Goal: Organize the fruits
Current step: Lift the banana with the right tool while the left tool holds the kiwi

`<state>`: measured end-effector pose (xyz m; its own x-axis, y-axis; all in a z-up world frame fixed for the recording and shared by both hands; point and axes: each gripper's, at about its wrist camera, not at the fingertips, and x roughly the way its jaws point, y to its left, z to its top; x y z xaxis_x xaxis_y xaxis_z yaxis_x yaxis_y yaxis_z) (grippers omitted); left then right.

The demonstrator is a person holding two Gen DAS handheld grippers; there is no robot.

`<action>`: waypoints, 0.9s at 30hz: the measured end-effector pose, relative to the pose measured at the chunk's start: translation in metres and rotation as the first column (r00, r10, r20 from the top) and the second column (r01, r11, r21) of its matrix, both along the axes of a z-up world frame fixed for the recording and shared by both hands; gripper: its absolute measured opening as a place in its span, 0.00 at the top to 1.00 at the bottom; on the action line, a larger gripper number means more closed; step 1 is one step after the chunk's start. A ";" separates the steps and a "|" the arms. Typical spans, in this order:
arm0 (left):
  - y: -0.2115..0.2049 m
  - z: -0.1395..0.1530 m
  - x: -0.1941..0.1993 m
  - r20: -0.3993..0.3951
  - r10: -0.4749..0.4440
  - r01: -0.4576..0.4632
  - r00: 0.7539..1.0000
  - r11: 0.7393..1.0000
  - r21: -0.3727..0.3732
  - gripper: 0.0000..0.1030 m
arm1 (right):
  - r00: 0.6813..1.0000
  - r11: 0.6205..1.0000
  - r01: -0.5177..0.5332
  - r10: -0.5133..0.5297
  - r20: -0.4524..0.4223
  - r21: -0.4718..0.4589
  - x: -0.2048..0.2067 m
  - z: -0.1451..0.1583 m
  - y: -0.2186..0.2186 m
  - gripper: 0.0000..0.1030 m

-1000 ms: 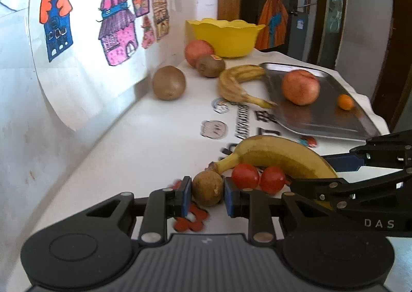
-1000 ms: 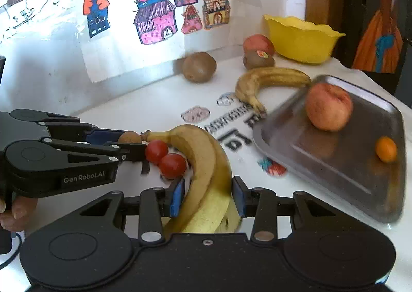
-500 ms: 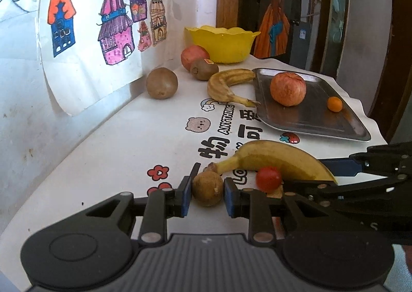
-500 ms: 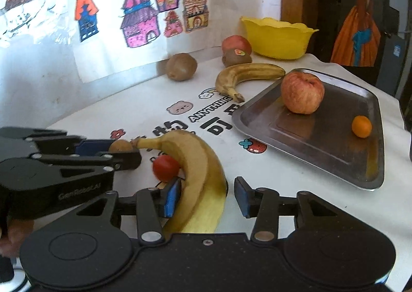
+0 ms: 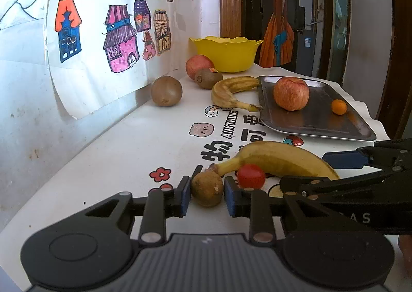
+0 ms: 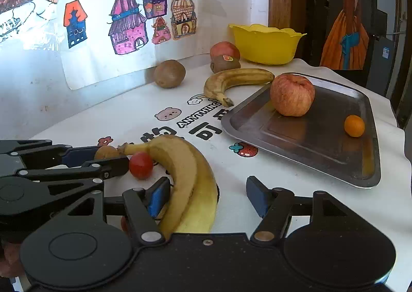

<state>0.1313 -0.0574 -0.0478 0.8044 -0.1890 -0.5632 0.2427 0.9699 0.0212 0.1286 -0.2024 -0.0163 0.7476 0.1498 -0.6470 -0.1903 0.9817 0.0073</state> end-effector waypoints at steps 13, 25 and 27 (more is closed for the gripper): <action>0.000 -0.001 -0.002 -0.001 0.015 -0.015 1.000 1.000 0.008 0.58 | 1.000 1.000 -0.022 0.022 0.007 0.021 -0.002 0.001 0.000 0.47; -0.003 0.000 -0.004 0.002 0.011 -0.011 1.000 1.000 0.015 0.69 | 0.999 0.999 -0.032 0.032 0.008 0.041 -0.003 0.002 0.000 0.60; -0.003 0.000 -0.005 -0.002 0.011 -0.011 1.000 1.000 0.014 0.72 | 0.999 0.998 -0.036 0.036 0.008 0.045 -0.003 0.002 0.001 0.63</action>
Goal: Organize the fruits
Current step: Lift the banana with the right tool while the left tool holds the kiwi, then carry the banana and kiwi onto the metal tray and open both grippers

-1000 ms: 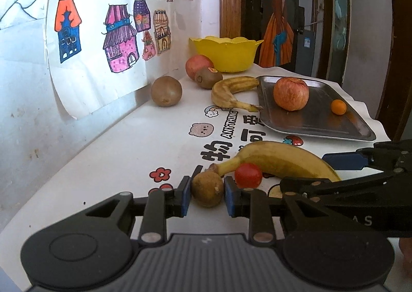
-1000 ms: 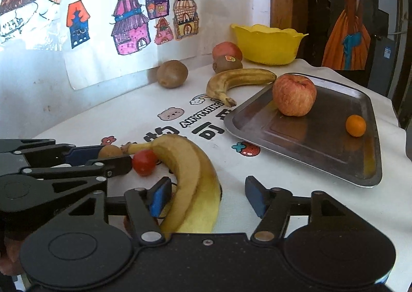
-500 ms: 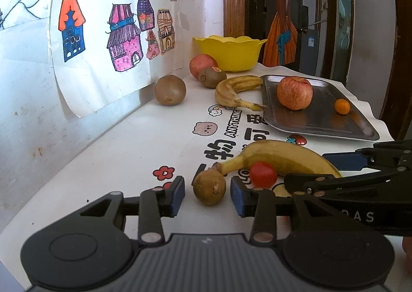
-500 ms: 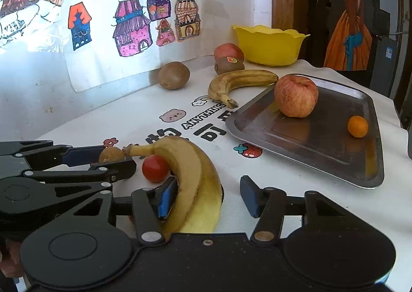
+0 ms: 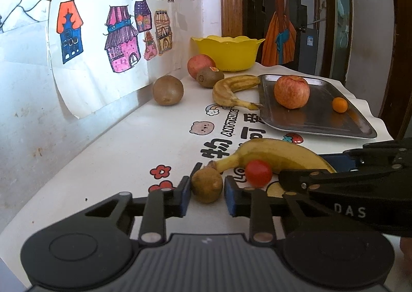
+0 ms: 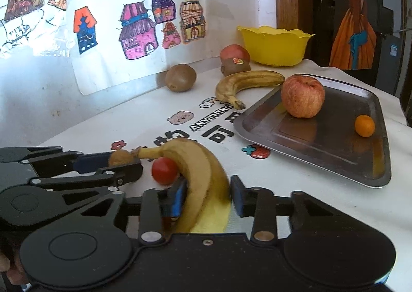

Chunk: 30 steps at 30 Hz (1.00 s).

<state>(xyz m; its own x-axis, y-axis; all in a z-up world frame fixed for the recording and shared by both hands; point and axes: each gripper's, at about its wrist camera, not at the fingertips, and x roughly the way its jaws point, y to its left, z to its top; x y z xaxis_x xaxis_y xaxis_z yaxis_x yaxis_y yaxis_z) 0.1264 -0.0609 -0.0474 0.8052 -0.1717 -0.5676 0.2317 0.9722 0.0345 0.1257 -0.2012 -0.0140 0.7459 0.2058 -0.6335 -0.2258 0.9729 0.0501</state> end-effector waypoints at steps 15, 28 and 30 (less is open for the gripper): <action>-0.002 0.011 0.002 -0.006 0.041 -0.041 0.999 0.999 -0.016 0.72 | 0.997 0.995 0.075 -0.076 0.017 0.071 -0.005 0.002 -0.021 0.64; -0.028 0.042 0.029 -0.013 -0.011 0.010 1.000 0.999 -0.045 0.72 | 0.981 0.966 0.160 -0.178 0.075 0.203 -0.014 0.017 -0.065 0.65; -0.035 0.045 0.035 -0.012 -0.019 0.019 1.000 0.999 -0.049 0.72 | 0.976 0.958 0.175 -0.199 0.087 0.228 -0.015 0.018 -0.076 0.65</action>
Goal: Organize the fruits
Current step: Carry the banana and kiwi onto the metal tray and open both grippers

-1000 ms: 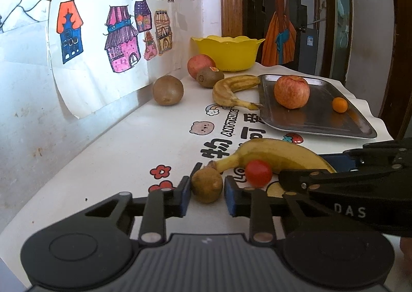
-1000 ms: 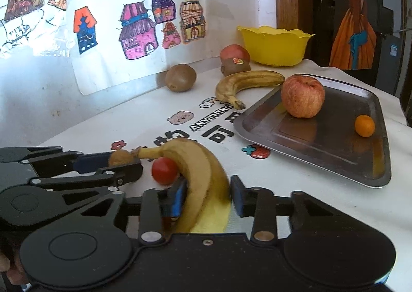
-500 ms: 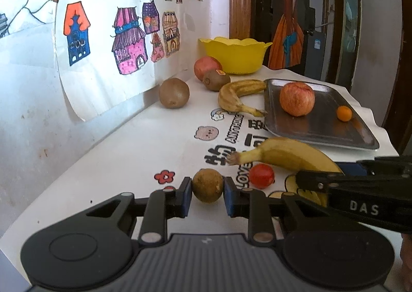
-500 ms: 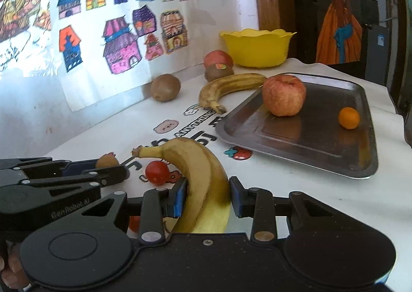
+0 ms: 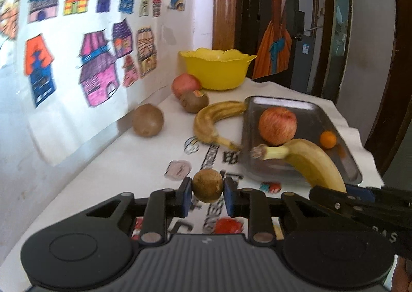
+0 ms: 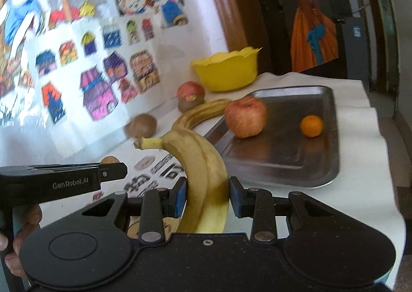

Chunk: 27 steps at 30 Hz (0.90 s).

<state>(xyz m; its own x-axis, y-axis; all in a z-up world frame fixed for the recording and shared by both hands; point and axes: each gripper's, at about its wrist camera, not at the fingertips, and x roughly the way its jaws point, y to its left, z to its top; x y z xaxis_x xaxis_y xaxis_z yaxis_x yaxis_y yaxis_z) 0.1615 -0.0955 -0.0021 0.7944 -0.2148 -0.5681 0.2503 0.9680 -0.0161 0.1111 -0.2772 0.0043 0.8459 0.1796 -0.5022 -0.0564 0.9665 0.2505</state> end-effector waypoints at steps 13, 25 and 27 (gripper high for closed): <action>-0.053 0.015 0.048 0.009 -0.055 0.055 0.998 0.998 -0.039 0.72 | 0.987 0.989 0.112 -0.121 0.102 0.093 0.003 0.008 -0.071 0.65; -0.090 -0.010 0.094 -0.028 -0.102 0.102 0.994 0.995 -0.005 0.72 | 0.979 0.977 0.165 -0.178 0.096 0.132 0.057 0.007 -0.114 0.65; -0.093 -0.015 0.098 -0.041 -0.107 0.107 0.993 0.994 0.003 0.72 | 0.980 0.978 0.168 -0.180 0.088 0.128 0.068 0.005 -0.117 0.65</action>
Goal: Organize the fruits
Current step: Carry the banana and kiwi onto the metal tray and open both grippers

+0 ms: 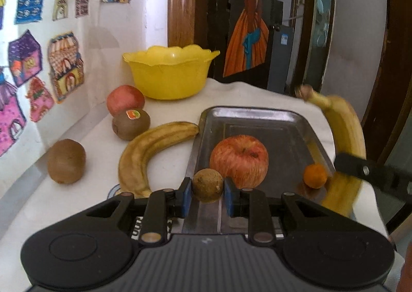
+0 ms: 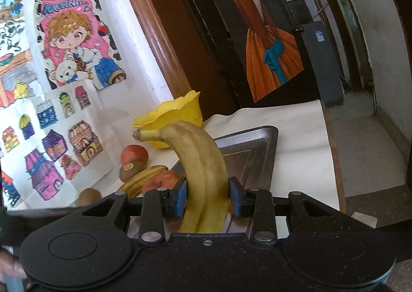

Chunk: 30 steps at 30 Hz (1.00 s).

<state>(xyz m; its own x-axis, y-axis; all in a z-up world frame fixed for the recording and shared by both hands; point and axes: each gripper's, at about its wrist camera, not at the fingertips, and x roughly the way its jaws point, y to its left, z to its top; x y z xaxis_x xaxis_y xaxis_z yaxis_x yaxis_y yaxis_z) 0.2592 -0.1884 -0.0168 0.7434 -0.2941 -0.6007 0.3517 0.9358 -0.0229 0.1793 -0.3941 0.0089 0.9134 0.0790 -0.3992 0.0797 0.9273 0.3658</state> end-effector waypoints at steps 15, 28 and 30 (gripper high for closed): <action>-0.011 -0.019 0.016 -0.031 -0.020 0.022 0.999 0.999 0.048 0.72 | 0.997 0.999 -0.034 0.032 -0.074 -0.025 0.056 -0.013 0.004 0.64; -0.009 -0.012 0.010 -0.006 -0.014 0.015 1.000 0.999 0.041 0.42 | 0.999 0.997 -0.034 0.030 -0.045 -0.076 0.051 -0.005 0.011 0.45; -0.006 -0.007 0.007 0.003 -0.008 0.008 1.000 0.999 0.033 0.41 | 0.999 0.997 -0.026 0.023 -0.039 -0.073 0.046 -0.002 0.011 0.39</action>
